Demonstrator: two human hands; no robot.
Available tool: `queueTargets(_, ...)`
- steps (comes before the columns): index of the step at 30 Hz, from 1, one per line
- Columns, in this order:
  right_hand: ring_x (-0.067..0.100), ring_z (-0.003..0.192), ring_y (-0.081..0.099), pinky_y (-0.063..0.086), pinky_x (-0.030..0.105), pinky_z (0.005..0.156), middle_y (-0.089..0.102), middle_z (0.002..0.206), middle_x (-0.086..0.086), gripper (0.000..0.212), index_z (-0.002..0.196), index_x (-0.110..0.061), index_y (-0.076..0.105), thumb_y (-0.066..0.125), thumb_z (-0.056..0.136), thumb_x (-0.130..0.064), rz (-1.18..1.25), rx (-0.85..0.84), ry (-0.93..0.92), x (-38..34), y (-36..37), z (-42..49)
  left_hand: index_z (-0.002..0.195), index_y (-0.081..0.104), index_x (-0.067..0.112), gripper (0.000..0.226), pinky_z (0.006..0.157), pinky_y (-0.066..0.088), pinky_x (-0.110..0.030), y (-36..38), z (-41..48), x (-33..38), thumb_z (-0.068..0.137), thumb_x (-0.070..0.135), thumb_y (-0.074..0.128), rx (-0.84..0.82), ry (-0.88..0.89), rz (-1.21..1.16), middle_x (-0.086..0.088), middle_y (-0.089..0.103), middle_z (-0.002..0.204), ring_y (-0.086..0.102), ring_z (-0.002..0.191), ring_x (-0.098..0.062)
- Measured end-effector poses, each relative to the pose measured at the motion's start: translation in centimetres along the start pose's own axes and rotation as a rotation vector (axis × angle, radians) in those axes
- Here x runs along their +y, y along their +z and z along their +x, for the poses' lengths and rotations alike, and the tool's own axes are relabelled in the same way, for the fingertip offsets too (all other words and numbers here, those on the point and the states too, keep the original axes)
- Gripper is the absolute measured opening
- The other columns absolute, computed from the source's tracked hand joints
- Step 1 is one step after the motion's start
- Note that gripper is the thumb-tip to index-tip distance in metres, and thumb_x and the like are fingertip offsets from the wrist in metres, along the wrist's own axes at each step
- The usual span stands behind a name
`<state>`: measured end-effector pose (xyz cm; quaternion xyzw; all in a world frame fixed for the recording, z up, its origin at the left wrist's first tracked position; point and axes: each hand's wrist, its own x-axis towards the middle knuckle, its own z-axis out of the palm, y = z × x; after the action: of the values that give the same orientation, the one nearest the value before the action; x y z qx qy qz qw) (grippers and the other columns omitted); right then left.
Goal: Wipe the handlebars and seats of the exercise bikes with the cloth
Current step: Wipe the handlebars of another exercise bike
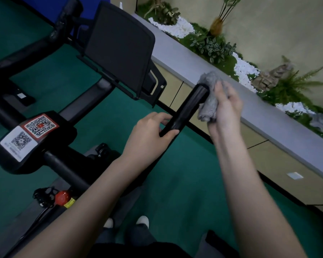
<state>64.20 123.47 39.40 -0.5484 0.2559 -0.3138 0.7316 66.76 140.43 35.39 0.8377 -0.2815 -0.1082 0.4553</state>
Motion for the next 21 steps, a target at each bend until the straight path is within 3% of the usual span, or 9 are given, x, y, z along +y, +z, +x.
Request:
queueTargets(4,0.021,0.089,0.067,0.057,0.037,0.081,0.07,0.095,0.008,0.014,0.104,-0.006,0.062,0.05,0.097,-0.01,0.271,0.087,0.107,3.1,0.4,-2.1,0.116,0.064,0.023,0.033,0.078,0.046,-0.025,0.1,-0.1,0.0,0.085,0.034,0.068,0.021,0.003,0.001,0.01,0.063,0.104,0.057,0.084,-0.01)
queueTargets(7,0.033,0.103,0.06,0.051,0.046,0.091,0.064,0.111,0.02,0.016,0.107,-0.004,0.062,0.052,0.095,-0.007,0.346,0.095,0.162,3.2,0.8,-1.6,0.117,0.063,0.024,0.034,0.075,0.044,-0.021,0.0,0.0,0.0,0.085,0.035,0.068,0.018,0.011,0.008,0.011,0.062,0.104,0.056,0.084,-0.008)
queueTargets(10,0.026,0.091,0.065,0.058,0.034,0.074,0.068,0.101,0.014,0.015,0.104,-0.005,0.063,0.051,0.096,-0.008,0.304,0.062,0.14,3.5,0.4,-2.2,0.118,0.063,0.024,0.034,0.075,0.043,-0.02,0.1,-0.1,0.0,0.086,0.035,0.067,0.016,0.02,0.0,0.012,0.06,0.103,0.056,0.085,-0.008)
queueTargets(12,0.015,0.072,0.065,0.053,0.024,0.056,0.069,0.084,0.005,0.016,0.096,-0.008,0.064,0.048,0.098,-0.01,0.223,0.049,0.138,4.3,0.0,-3.3,0.119,0.062,0.024,0.035,0.076,0.043,-0.018,0.0,-0.3,0.0,0.087,0.035,0.066,0.008,0.031,-0.014,0.012,0.059,0.104,0.055,0.086,-0.006)
queueTargets(14,0.013,0.064,0.061,0.049,0.021,0.049,0.067,0.08,0.004,0.017,0.096,-0.008,0.063,0.046,0.099,-0.01,0.17,0.052,0.148,5.3,-0.4,-4.4,0.121,0.062,0.024,0.036,0.077,0.043,-0.016,-0.3,-0.4,-0.1,0.088,0.035,0.065,-0.013,0.043,-0.025,0.011,0.059,0.107,0.055,0.087,-0.006)
queueTargets(18,0.013,0.064,0.06,0.05,0.022,0.053,0.066,0.08,0.005,0.019,0.105,-0.002,0.061,0.045,0.099,-0.008,0.134,0.063,0.149,6.6,-0.4,-6.1,0.122,0.061,0.026,0.034,0.077,0.043,-0.012,-0.9,-1.0,-0.5,0.089,0.034,0.063,-0.054,0.054,-0.018,0.012,0.06,0.11,0.055,0.088,-0.003)
queueTargets(21,0.017,0.076,0.063,0.053,0.027,0.069,0.067,0.087,0.008,0.018,0.1,-0.004,0.064,0.046,0.098,-0.006,0.141,0.093,0.143,7.5,0.0,-7.2,0.124,0.06,0.025,0.035,0.08,0.045,-0.018,-1.4,-1.6,-0.8,0.089,0.033,0.063,-0.08,0.063,-0.005,0.012,0.06,0.11,0.056,0.088,-0.005)
